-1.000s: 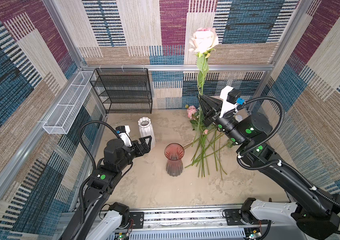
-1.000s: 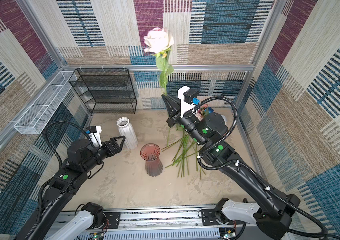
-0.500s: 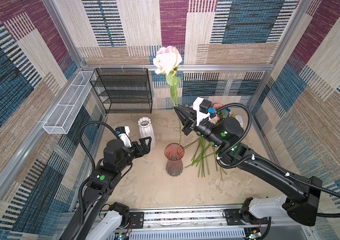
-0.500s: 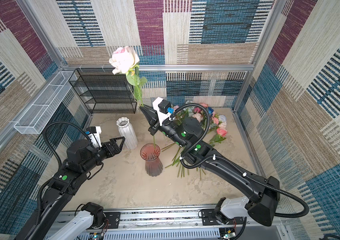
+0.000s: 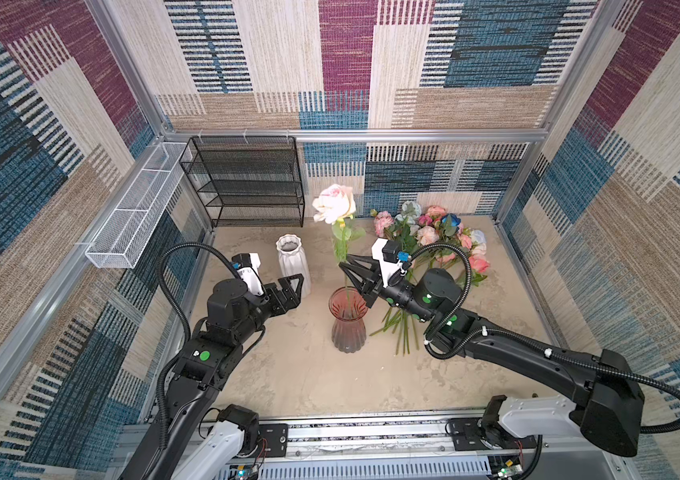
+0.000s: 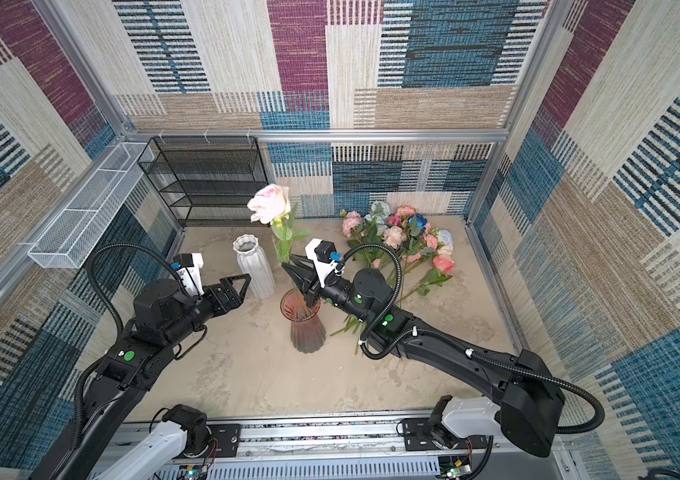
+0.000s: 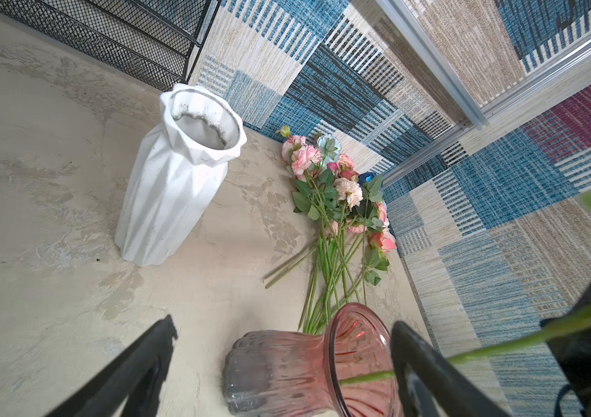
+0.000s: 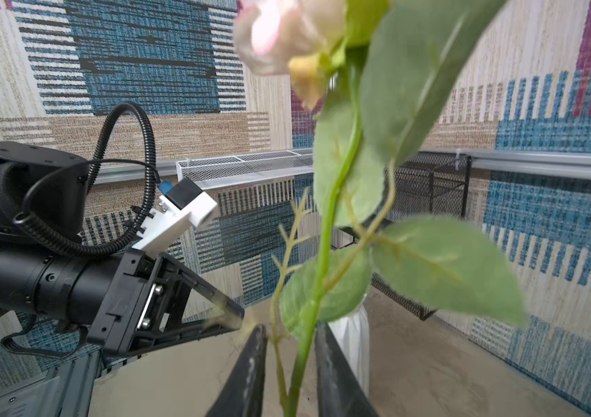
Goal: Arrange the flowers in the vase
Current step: 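Lift the white rose and lower its stem into the pink glass vase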
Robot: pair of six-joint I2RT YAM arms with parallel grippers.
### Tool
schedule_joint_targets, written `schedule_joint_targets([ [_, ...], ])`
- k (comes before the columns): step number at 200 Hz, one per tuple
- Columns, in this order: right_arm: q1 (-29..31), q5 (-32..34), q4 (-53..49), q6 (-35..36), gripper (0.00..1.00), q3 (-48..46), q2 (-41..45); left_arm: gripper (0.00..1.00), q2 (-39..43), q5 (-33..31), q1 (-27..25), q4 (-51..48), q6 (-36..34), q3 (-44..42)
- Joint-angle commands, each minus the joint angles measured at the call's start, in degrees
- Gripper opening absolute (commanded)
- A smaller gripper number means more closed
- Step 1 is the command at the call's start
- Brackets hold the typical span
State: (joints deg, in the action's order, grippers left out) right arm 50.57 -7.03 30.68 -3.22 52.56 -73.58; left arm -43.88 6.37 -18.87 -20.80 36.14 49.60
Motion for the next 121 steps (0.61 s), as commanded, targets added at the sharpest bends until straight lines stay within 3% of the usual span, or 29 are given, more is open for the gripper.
schedule_joint_targets([
  [1,0.0,2.0,-3.0,-3.4,0.35,-0.8,0.6,0.95,-0.6,1.2,0.1,1.3,0.6,-0.1],
  [71,0.0,0.1,-18.5,-5.9,0.63,1.5,3.0,0.95,-2.9,2.2,0.0,0.3,0.2,0.8],
  [121,-2.6,3.3,-29.2,-9.4,0.65,0.2,9.1,0.95,-3.4,1.0,0.1,-1.0,-1.1,1.9],
])
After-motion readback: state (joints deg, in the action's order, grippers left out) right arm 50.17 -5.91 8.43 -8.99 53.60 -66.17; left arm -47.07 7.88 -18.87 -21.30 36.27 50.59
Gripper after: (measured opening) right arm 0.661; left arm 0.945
